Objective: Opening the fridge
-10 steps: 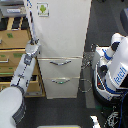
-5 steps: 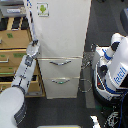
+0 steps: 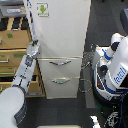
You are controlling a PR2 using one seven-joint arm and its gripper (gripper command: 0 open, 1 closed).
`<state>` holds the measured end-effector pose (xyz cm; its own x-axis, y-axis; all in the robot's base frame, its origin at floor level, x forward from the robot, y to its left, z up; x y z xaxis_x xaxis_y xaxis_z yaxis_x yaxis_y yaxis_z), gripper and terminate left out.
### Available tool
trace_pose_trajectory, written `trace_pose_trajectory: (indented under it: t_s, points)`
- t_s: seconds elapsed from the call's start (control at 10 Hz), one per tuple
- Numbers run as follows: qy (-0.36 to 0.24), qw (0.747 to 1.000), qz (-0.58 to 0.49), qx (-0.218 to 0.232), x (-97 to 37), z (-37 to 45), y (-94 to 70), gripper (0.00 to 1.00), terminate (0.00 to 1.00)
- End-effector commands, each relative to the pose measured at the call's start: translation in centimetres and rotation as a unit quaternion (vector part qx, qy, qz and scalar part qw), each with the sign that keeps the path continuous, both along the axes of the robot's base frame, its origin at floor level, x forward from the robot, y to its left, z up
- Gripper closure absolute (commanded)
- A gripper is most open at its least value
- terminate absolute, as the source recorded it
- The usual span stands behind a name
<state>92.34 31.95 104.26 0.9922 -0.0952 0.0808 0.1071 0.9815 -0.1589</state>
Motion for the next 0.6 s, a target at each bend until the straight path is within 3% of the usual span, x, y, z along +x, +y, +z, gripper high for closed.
trace_pose_trajectory:
  t_s: [0.1, 0.4, 0.6]
  points:
    - [0.018, 0.990, -0.139, 0.012, -12.9, 1.0, -5.7, 1.00, 0.00]
    - [0.010, 0.984, -0.175, 0.018, -20.3, 3.5, -9.1, 1.00, 0.00]
    - [-0.003, 0.959, -0.281, 0.024, -32.6, 9.6, -15.2, 1.00, 0.00]
